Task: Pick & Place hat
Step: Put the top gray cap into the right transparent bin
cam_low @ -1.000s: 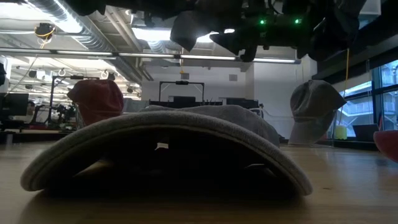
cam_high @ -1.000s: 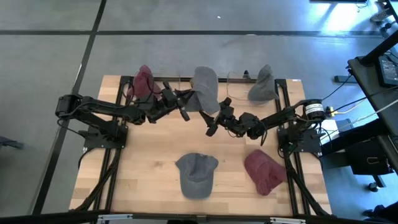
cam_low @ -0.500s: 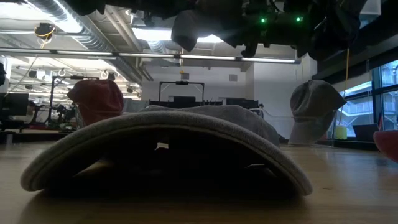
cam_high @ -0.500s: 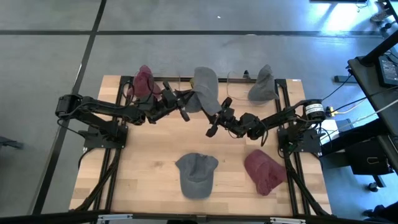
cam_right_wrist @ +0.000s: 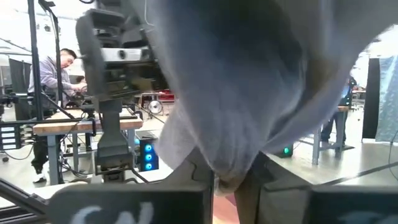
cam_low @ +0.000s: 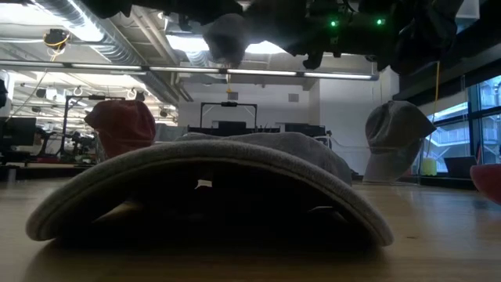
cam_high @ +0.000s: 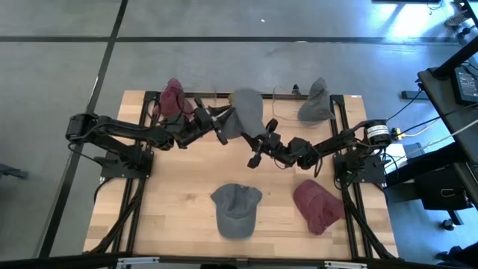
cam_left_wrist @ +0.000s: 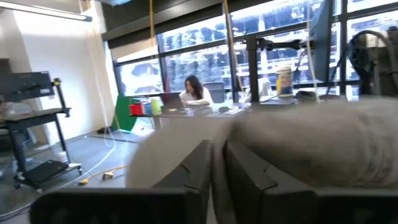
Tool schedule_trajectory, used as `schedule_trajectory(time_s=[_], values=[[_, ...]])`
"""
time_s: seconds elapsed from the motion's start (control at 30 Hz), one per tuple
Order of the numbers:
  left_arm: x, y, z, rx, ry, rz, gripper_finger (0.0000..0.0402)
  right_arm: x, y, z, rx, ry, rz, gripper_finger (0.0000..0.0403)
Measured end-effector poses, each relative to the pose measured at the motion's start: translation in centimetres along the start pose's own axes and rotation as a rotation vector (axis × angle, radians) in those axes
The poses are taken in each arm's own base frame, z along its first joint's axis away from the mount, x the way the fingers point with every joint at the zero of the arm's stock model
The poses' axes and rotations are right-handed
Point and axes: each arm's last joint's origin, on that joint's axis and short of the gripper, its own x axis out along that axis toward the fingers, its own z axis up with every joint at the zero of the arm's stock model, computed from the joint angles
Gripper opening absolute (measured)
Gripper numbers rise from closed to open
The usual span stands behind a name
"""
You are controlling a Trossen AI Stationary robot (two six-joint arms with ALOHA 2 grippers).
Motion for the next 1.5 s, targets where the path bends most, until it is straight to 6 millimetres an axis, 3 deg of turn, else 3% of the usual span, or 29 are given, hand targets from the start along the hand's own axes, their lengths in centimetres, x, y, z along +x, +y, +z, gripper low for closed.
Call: schedule_trajectory(time_s=[0.17, 0.33, 0.43, 0.57, 0.77, 0.97, 1.1, 1.27, 1.5], values=[[-0.4, 0.5, 0.1, 0.026, 0.055, 0.062, 0.0101, -0.3, 0.3, 0.6, -0.009, 0.017, 0.015, 0.0029], [-1.1, 0.8, -0.7, 0.084, 0.201, 0.048, 0.0133, -1.0, 0.3, 2.8, -0.017, 0.121, 0.081, 0.0029], [-1.6, 0.8, -1.7, 0.068, 0.306, 0.036, 0.0140, -1.9, -0.5, 4.6, 0.053, 0.243, 0.140, 0.0029], [-1.9, 0.8, -2.5, 0.063, 0.389, 0.020, 0.0141, -3.5, -3.0, 7.5, 0.155, 0.429, 0.152, 0.0029], [-2.0, 0.8, -2.8, 0.074, 0.416, 0.017, 0.0141, -4.7, -7.7, 14.5, 0.098, 0.654, 0.016, 0.0029], [-1.9, 1.1, -2.8, 0.073, 0.416, 0.028, 0.0141, -5.1, -11.5, 21.8, -0.007, 0.702, -0.101, 0.0029], [-1.8, 1.3, -2.9, 0.073, 0.418, 0.038, 0.0141, -5.4, -13.3, 24.6, -0.074, 0.724, -0.168, 0.0029], [-1.7, 1.5, -2.9, 0.071, 0.418, 0.048, 0.0141, -4.7, -15.1, 25.1, -0.089, 0.814, -0.231, 0.0029], [-1.7, 1.5, -2.9, 0.067, 0.418, 0.047, 0.0141, -2.2, -18.1, 21.5, -0.028, 1.042, -0.160, 0.0029]])
